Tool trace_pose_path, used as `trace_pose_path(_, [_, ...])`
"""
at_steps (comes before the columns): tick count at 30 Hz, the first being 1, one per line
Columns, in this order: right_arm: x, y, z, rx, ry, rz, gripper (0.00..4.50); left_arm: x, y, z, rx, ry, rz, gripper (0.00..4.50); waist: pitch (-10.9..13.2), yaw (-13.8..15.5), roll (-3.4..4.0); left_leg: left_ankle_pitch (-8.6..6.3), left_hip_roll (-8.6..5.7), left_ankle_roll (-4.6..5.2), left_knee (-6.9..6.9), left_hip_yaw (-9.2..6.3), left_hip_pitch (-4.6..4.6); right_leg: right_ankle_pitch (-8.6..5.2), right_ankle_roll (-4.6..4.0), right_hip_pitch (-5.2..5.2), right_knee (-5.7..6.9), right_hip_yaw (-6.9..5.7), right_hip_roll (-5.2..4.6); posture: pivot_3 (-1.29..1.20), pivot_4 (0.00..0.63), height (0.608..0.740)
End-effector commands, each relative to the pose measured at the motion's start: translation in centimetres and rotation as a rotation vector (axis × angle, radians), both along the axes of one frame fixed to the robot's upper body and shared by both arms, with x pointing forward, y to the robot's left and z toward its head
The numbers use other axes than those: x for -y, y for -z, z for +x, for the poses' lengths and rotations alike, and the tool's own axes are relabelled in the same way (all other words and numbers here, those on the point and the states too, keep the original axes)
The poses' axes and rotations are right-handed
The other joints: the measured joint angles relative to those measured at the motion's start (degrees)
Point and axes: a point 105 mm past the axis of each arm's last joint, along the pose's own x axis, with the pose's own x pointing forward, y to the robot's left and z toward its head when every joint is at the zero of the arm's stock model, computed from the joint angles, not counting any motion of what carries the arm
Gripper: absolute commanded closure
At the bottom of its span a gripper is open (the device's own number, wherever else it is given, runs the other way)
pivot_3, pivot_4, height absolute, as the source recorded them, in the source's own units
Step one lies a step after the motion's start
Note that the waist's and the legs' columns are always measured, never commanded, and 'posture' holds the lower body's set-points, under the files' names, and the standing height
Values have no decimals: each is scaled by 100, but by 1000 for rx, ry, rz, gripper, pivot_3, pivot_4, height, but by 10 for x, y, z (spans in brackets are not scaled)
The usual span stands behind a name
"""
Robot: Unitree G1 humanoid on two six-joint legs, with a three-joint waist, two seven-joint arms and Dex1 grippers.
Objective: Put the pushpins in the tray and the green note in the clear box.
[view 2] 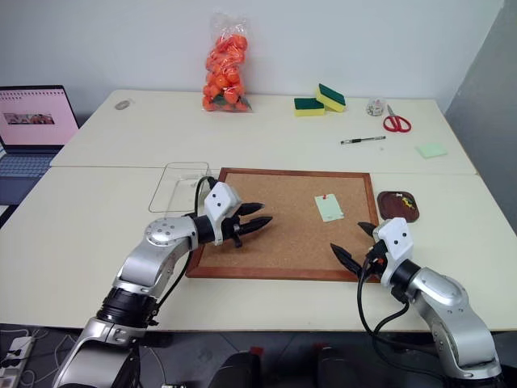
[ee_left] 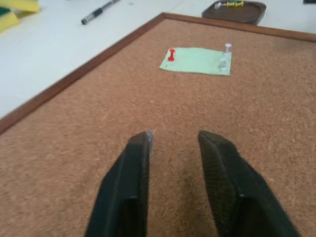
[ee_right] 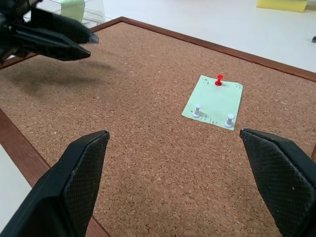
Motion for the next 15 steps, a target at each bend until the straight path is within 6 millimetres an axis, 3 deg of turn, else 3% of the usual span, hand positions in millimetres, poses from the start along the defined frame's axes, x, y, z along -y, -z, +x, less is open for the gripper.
trace_pose_path(1, [-3,-14,-2,56,-3,-18,0,6,0,6,26,17,7,3815,0,1,0,0,0,0,0,0,0,0,0,0,0,0,0,0,150,740])
trace_pose_path(5, [-8,-16,2,62,-9,-20,0,7,10,10,-3,10,17,4471,0,1,0,0,-1,0,2,0,0,0,0,1,0,0,0,0,150,740])
trace_pose_path(10, [-13,-24,22,85,25,14,0,9,26,6,-53,39,43,4471,0,-7,0,0,0,0,2,0,2,0,0,1,3,0,1,0,150,740])
trace_pose_path(15, [-15,-34,57,74,102,60,0,8,29,5,-60,39,49,4471,0,-3,0,0,-1,0,3,-1,1,0,0,2,2,-1,-1,0,150,740])
